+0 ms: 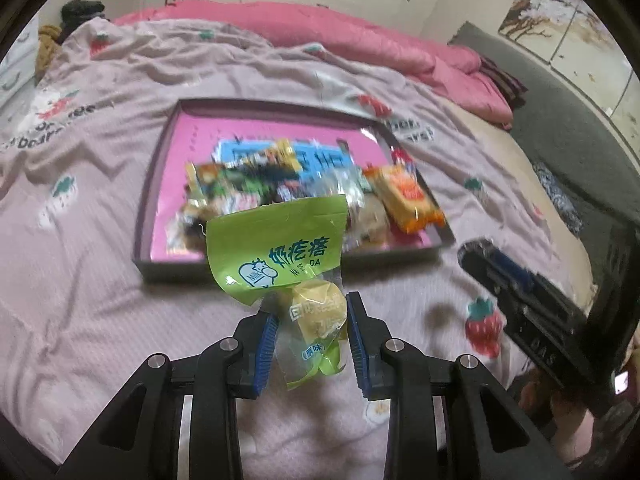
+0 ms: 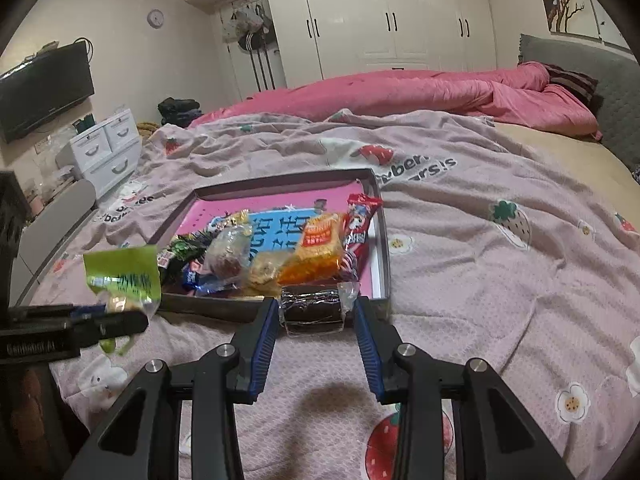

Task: Organize snacks
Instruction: 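Carry the milk-candy bag and chocolate roll over the tray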

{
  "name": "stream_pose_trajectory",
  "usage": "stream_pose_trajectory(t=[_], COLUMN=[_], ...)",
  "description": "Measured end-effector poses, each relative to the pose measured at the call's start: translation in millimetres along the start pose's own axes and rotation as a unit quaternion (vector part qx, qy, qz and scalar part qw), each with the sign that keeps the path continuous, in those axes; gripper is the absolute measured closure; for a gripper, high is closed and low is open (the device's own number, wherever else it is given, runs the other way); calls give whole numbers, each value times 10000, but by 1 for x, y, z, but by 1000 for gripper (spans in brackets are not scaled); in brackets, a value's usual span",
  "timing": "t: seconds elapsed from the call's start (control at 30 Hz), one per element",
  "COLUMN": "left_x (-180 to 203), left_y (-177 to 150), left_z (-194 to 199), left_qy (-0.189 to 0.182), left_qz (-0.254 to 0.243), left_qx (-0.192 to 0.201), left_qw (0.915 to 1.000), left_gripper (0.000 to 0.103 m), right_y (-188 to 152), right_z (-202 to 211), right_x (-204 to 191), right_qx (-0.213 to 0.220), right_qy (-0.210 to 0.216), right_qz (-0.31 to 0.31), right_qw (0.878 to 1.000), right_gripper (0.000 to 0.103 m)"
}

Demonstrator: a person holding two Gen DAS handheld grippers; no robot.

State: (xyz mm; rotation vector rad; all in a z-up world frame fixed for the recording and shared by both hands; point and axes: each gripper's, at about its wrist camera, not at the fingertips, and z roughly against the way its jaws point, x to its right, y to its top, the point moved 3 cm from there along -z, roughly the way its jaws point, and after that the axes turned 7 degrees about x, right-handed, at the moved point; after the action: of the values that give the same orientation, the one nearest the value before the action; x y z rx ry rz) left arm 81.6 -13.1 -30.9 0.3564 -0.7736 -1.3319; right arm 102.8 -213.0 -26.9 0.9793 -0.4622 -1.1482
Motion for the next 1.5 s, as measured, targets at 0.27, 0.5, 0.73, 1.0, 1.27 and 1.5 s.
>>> stream_pose_trajectory(t=[0.27, 0.5, 0.73, 1.0, 1.27, 1.5], left_x=[-13, -20, -19, -16, -17, -16], left_y=[24, 39, 47, 53, 55, 58], left_z=[-4, -17, -37, -53, -59, -63], left_qy=[154, 174, 45, 22, -26, -72], left_qz=[161, 225, 237, 126, 79, 11], left_qx=[219, 272, 248, 198, 182, 164], left_qw=[9995, 9992, 9994, 9997, 9998, 9998], left_gripper=[69, 69, 69, 69, 69, 69], right_y=[10, 28, 33, 30, 23, 18], right_z=[-4, -14, -29, -49, -65, -72], right_x=[-6, -19, -31, -39, -38, -34], right_qx=[129, 262, 212, 36, -162, -272], right_qy=[-25, 121, 206, 213, 112, -73], right_qz=[106, 217, 302, 427, 424, 506], right_qw=[9999, 9993, 9991, 9989, 9989, 9983], right_gripper=[64, 64, 64, 64, 64, 64])
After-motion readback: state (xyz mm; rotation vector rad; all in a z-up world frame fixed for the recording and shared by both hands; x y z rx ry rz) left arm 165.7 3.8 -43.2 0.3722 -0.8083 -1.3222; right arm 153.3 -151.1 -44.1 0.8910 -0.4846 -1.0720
